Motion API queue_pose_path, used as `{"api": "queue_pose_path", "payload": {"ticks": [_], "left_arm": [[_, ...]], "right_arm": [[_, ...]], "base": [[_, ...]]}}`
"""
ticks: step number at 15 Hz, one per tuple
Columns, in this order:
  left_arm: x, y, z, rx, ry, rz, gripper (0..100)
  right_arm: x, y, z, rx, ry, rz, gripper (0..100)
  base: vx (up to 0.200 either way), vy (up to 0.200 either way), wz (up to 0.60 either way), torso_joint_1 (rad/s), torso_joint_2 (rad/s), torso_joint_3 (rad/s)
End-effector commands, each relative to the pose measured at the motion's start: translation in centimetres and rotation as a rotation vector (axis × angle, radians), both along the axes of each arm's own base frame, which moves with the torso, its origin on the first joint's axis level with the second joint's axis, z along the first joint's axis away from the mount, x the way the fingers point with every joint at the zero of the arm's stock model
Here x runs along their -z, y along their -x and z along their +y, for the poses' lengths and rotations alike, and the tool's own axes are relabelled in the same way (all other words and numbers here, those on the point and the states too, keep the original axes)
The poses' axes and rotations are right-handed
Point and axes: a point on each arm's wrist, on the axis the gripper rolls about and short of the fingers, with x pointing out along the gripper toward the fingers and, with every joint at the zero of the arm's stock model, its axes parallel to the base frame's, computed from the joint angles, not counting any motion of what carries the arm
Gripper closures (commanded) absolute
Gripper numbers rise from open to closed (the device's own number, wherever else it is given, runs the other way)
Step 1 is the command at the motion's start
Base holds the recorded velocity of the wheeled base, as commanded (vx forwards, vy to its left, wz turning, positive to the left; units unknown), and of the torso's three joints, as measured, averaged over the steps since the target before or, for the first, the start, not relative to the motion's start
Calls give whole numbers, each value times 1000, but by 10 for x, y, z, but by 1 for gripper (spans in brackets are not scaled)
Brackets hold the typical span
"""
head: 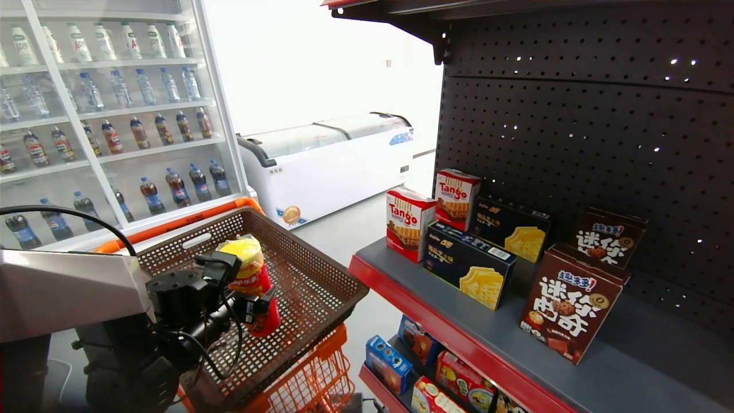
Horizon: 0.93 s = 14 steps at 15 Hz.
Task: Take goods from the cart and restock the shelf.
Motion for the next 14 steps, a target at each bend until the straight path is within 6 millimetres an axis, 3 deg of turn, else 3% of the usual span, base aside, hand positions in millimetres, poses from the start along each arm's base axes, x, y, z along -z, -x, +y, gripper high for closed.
{"api": "queue_pose_path", "payload": {"ticks": [1,4,5,10,14], "left_arm": [[7,-4,0,-2,0,25,0],[8,-13,1,-6,4,24,0],[8,-17,0,-5,3,13,100],[8,-14,-1,-7,-6,48,100],[-35,-22,-2,-15,6,-102,100]], "right_arm": [[0,0,0,0,0,1,0],[0,0,0,0,0,1,0],[0,0,0,0,0,1,0],[0,0,0,0,0,-1,0],[0,0,0,0,0,-1,0]], "base": [[0,0,0,0,0,0],[0,0,0,0,0,0],[0,0,0,0,0,0],[0,0,0,0,0,0],[0,0,0,0,0,0]]}}
